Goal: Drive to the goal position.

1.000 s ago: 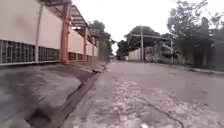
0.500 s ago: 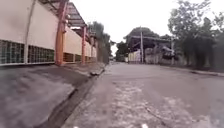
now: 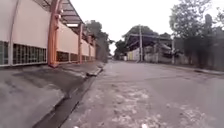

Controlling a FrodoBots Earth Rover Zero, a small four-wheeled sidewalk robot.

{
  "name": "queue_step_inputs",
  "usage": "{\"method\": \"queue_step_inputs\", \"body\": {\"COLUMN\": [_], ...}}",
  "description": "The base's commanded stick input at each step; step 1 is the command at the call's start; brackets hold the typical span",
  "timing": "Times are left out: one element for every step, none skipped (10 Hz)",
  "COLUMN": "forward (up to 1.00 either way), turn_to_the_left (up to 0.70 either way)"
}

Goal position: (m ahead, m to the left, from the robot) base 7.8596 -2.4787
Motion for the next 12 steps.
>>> {"method": "queue_step_inputs", "body": {"forward": [0.85, 0.85, 0.85, 0.85, 0.85, 0.85, 0.85, 0.85, 0.85, 0.85, 0.85, 0.85], "turn_to_the_left": [0.00, 0.00, 0.00, 0.00, -0.02, -0.09, -0.09, -0.08, 0.00, 0.00, 0.00, 0.00]}}
